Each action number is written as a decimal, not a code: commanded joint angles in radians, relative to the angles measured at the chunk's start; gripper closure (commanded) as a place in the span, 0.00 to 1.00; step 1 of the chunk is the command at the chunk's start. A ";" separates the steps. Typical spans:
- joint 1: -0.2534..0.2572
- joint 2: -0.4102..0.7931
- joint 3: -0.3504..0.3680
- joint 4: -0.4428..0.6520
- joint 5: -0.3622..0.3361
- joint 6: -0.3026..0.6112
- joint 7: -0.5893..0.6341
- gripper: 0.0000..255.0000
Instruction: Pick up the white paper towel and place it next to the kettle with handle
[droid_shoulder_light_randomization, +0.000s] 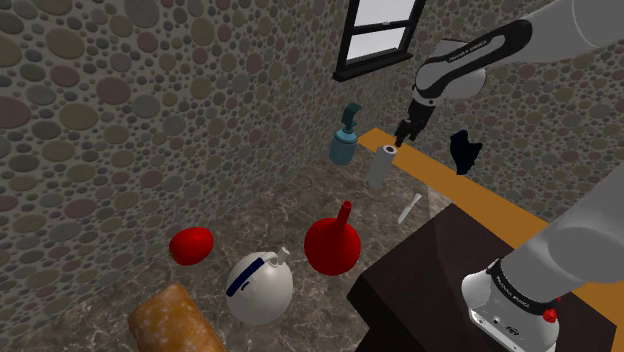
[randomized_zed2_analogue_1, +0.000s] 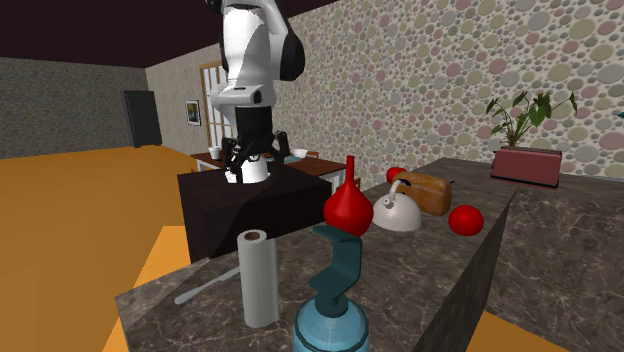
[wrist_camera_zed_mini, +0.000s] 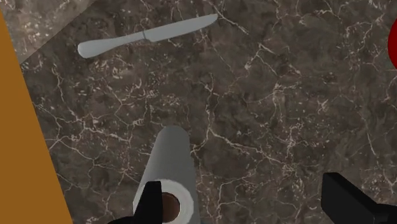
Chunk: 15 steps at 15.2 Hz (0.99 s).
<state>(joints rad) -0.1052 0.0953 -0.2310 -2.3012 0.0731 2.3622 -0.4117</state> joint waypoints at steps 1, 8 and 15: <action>-0.014 0.082 -0.003 0.048 0.032 0.026 -0.043 0.00; -0.082 0.345 0.019 0.244 0.118 0.067 -0.152 0.00; -0.093 0.417 0.038 0.244 0.145 0.139 -0.170 0.00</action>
<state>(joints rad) -0.1955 0.4977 -0.1961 -2.0628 0.2130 2.4915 -0.5779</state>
